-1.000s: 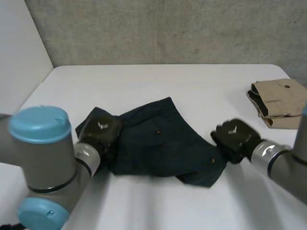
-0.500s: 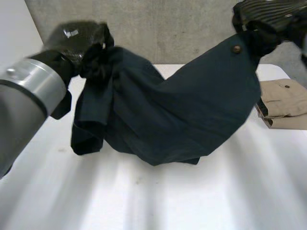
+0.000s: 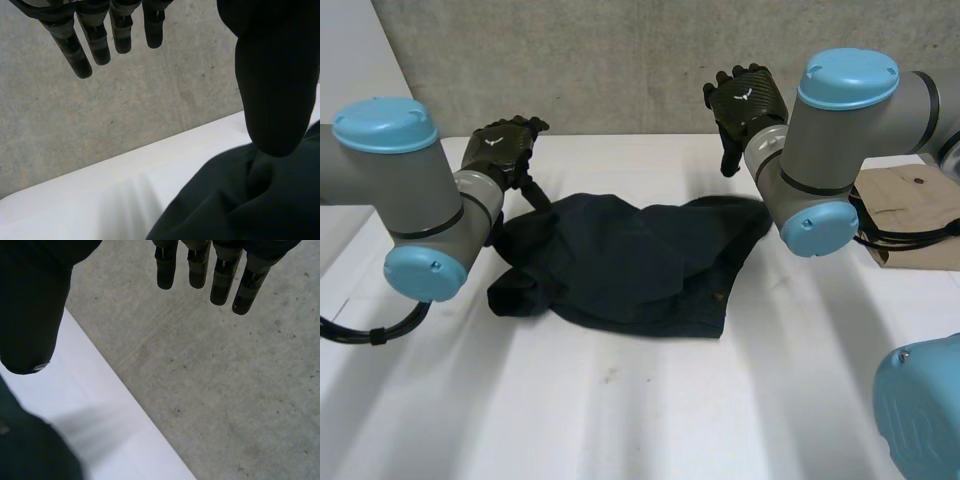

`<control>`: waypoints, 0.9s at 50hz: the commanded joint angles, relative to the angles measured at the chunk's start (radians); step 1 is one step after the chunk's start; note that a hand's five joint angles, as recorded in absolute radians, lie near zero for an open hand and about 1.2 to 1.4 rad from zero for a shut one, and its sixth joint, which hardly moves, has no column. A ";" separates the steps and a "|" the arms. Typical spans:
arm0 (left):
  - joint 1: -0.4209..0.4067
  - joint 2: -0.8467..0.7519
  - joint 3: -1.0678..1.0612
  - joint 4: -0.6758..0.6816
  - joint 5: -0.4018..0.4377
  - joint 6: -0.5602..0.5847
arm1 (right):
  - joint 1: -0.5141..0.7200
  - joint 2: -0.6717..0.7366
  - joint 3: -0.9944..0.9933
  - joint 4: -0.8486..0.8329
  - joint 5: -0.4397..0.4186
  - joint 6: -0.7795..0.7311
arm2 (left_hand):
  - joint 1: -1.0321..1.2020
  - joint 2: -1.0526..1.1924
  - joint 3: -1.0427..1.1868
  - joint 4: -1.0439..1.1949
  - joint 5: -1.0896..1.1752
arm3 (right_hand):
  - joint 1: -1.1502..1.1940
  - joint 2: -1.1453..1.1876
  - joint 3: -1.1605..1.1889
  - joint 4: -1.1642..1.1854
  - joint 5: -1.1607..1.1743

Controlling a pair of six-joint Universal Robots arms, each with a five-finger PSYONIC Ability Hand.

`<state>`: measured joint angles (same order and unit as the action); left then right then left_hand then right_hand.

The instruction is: Fold the laundry.

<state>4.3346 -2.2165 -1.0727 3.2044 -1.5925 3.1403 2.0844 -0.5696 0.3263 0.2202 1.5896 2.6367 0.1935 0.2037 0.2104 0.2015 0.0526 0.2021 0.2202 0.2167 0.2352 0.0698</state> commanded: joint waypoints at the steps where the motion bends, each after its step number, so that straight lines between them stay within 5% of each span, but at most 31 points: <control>1: -0.026 0.218 -0.248 0.029 0.011 0.020 | -0.011 -0.170 0.201 0.099 0.003 -0.004 | -0.012 -0.023 -0.029 -0.020 -0.046 | -0.028 -0.046 -0.042 -0.061 -0.070; 14: -0.294 0.247 -0.491 0.052 0.003 0.211 | -0.070 -0.429 0.710 0.042 -0.051 -0.009 | 0.064 0.054 0.047 0.056 0.030 | -0.028 -0.046 -0.042 -0.061 -0.070; 20: -0.309 0.140 -0.423 0.156 0.000 0.241 | -0.106 -0.460 0.878 -0.019 -0.095 -0.009 | 0.099 0.089 0.082 0.091 0.066 | -0.028 -0.046 -0.042 -0.061 -0.070; 27: -0.309 -0.009 -0.282 0.189 0.000 0.250 | -0.133 -0.510 1.036 -0.091 -0.103 -0.010 | 0.384 0.373 0.367 0.376 0.350 | -0.028 -0.046 -0.042 -0.061 -0.070; 35: -0.306 -0.080 -0.220 0.206 0.003 0.328 | -0.175 -0.544 1.128 -0.153 -0.123 -0.015 | 1.202 1.192 1.185 1.194 1.169 | -0.028 -0.046 -0.042 -0.061 -0.070; 41: -0.279 -0.075 -0.173 0.357 0.006 0.379 | -0.196 -0.553 1.157 -0.153 -0.143 -0.017 | 1.203 1.193 1.186 1.195 1.169 | -0.028 -0.046 -0.042 -0.061 -0.070; 45: -0.176 -0.097 -0.058 0.439 0.009 0.405 | -0.199 -0.555 1.171 -0.153 -0.145 -0.020 | 1.203 1.193 1.186 1.195 1.169 | -0.028 -0.046 -0.042 -0.061 -0.070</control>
<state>4.0429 -2.2982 -1.2644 3.4929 -1.5876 3.4991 1.8956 -1.1205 1.4764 0.0644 1.4543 2.6204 1.1487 1.1941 1.1877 1.1966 0.9827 0.2020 0.2202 0.2167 0.2351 0.0698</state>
